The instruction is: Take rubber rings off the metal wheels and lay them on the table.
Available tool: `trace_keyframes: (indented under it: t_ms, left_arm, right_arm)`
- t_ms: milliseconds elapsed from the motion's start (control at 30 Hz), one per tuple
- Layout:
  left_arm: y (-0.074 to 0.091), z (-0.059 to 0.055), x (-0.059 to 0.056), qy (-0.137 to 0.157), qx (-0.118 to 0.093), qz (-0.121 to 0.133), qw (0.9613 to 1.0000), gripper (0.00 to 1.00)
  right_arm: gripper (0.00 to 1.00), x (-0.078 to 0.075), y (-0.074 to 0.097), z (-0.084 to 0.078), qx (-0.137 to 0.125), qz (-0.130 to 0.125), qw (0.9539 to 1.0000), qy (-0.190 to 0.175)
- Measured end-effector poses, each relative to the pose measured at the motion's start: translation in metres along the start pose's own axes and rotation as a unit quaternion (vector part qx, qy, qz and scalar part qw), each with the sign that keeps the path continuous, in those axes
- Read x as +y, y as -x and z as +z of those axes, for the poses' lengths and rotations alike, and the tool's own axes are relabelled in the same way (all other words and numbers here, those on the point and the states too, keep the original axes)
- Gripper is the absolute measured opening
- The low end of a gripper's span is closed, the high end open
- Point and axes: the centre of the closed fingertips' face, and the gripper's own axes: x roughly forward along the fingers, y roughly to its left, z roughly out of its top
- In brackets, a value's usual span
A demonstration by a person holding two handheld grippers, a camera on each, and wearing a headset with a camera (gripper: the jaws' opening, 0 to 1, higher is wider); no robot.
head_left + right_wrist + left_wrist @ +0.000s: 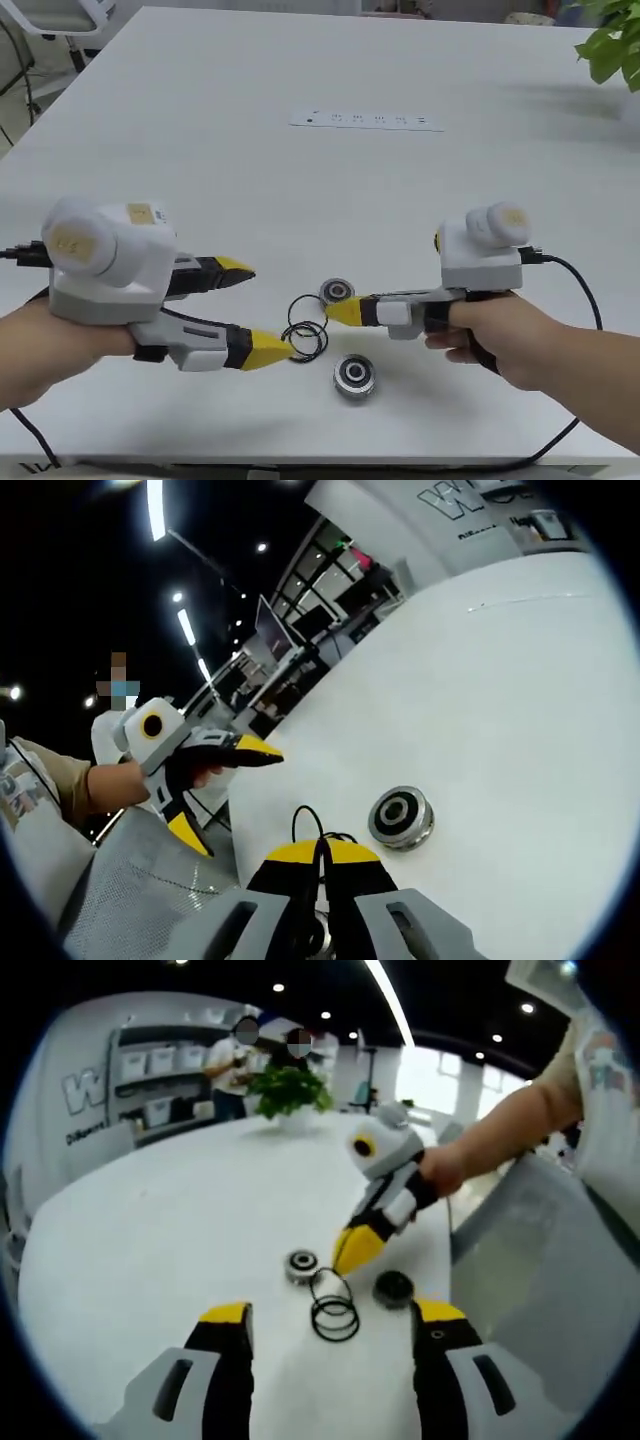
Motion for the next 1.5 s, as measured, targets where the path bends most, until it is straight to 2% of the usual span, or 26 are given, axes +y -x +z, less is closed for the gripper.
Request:
trace_keyframes:
  t_ms: [167, 567, 800, 933, 1167, 1300, 1500]
  left_arm:
    - [0.003, -0.003, 0.001, 0.004, 0.000, 0.004, 1.0000, 0.65]
    - [0.007, -0.012, 0.004, 0.011, 0.007, 0.010, 0.9999, 0.66]
    - [0.007, -0.014, 0.003, 0.016, 0.010, 0.009, 0.9998, 0.66]
    - [0.007, -0.014, 0.002, 0.015, 0.011, 0.008, 0.9998, 0.67]
    - [0.009, -0.011, 0.000, 0.014, 0.009, 0.007, 0.9998, 0.67]
    - [0.012, -0.006, 0.000, 0.014, 0.002, 0.008, 0.9999, 0.68]
    - [0.017, -0.005, 0.001, 0.016, 0.001, 0.011, 0.9998, 0.68]
  right_arm:
    - [0.00, -0.003, -0.005, -0.007, 0.021, -0.001, 0.9998, 0.005]
    - [0.00, -0.010, -0.010, -0.015, 0.051, -0.019, 0.9982, 0.027]
    - [0.02, -0.011, -0.010, -0.017, 0.058, -0.027, 0.9970, 0.042]
    - [0.04, -0.011, -0.008, -0.016, 0.056, -0.028, 0.9970, 0.047]
    - [0.12, -0.002, -0.003, -0.008, 0.037, -0.024, 0.9975, 0.055]
    - [0.17, 0.008, 0.002, 0.001, 0.015, -0.021, 0.9977, 0.063]
    - [0.26, 0.018, 0.014, 0.009, -0.007, -0.022, 0.9956, 0.091]
